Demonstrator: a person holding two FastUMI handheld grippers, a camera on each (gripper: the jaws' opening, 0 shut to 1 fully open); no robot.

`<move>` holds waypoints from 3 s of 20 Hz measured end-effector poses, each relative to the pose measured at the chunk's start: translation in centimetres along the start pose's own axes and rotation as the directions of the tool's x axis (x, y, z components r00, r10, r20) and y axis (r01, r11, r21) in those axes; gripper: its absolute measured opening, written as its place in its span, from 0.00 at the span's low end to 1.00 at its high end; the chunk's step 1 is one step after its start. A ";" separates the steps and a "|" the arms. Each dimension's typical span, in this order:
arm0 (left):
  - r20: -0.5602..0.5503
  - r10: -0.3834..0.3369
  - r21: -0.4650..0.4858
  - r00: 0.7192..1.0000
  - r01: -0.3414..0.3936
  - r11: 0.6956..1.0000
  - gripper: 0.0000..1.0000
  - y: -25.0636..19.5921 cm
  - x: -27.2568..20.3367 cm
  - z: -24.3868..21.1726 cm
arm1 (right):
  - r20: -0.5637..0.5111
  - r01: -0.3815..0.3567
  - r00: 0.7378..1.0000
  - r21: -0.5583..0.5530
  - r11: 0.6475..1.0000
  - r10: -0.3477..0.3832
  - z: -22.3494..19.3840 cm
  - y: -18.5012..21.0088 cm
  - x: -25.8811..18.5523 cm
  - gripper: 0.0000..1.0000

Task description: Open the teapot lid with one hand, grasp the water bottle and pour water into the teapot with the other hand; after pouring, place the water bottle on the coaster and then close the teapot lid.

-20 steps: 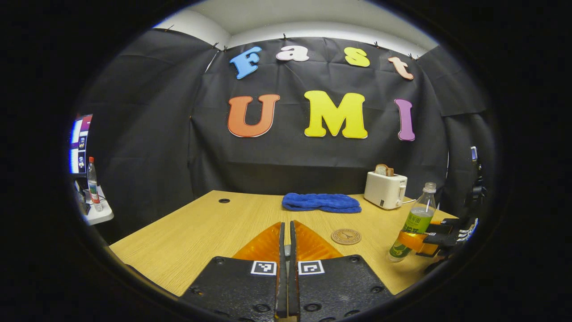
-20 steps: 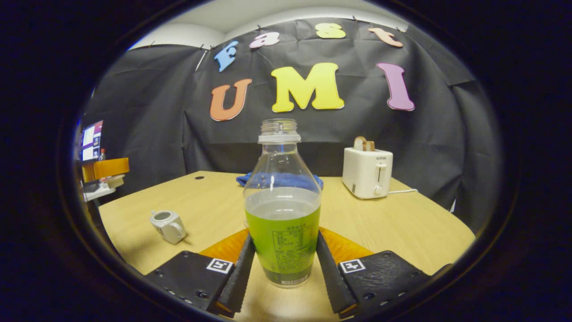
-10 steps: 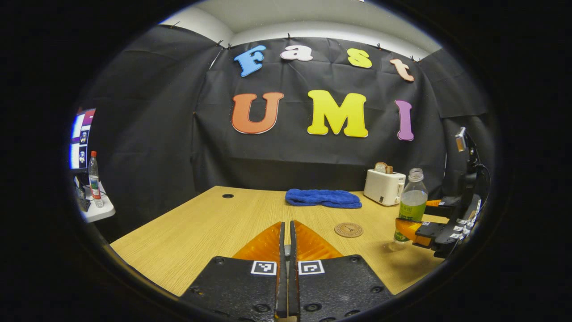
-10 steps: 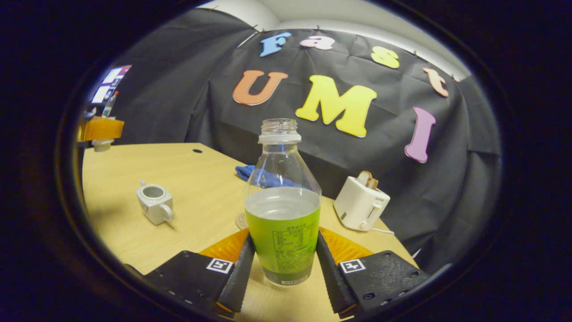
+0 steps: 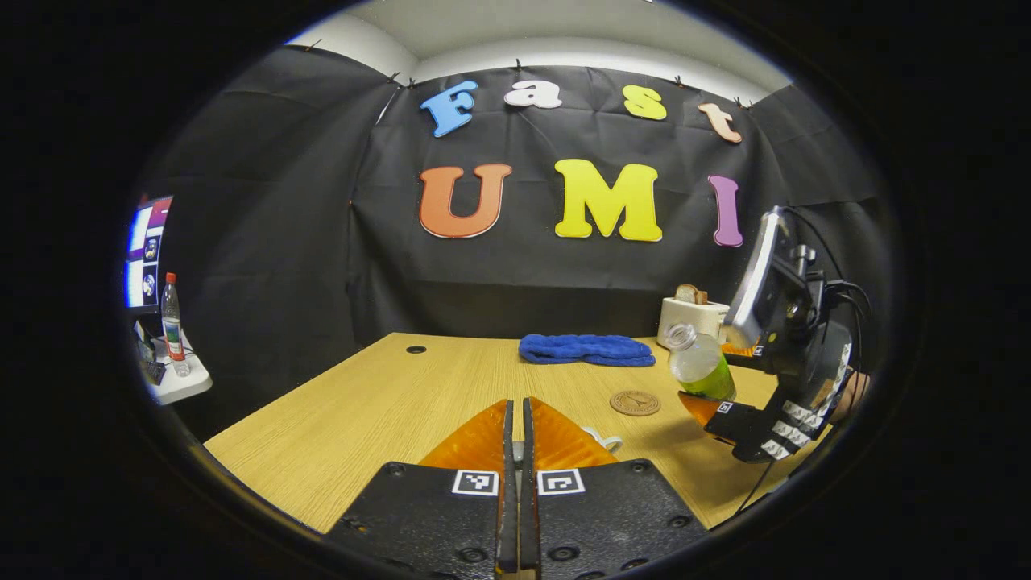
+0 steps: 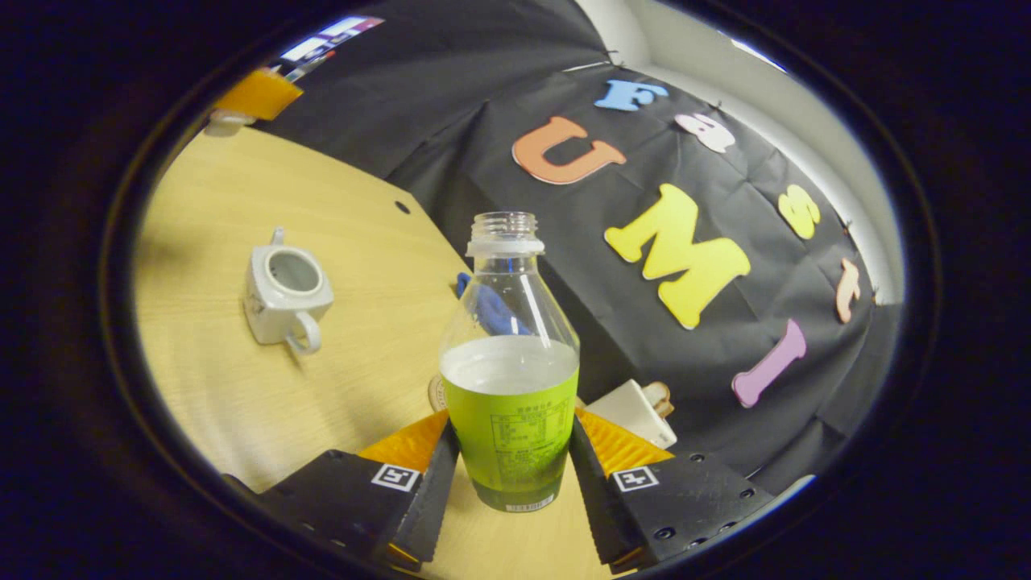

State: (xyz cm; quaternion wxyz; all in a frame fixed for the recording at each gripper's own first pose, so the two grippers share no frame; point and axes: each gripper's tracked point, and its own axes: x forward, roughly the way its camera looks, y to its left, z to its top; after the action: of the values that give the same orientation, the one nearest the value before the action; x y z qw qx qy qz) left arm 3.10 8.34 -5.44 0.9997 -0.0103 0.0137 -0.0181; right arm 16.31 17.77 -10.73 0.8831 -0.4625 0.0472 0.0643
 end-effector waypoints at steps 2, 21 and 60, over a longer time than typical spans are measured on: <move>-0.008 -0.003 0.003 1.000 0.003 1.000 0.04 0.3 -0.1 -0.3 | 0.029 0.033 0.999 -0.162 0.986 -0.029 0.8 0.2 0.6 0.72; -0.007 -0.045 -0.017 0.999 0.045 0.999 0.04 1.4 -0.9 -1.8 | 0.293 0.319 0.946 -0.755 0.573 -0.140 7.1 0.4 0.7 0.71; -0.020 -0.042 0.001 0.999 0.042 0.999 0.04 1.8 -1.5 -2.3 | 0.475 0.507 0.861 -0.832 0.227 -0.183 11.6 -0.2 -0.9 0.72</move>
State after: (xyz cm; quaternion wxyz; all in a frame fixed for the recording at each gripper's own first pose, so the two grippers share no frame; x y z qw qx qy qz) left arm 1.64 10.15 -7.74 0.9989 -0.0095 0.0237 -0.0393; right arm 15.72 27.14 -3.78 0.4331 -0.8703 -0.2279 -0.0561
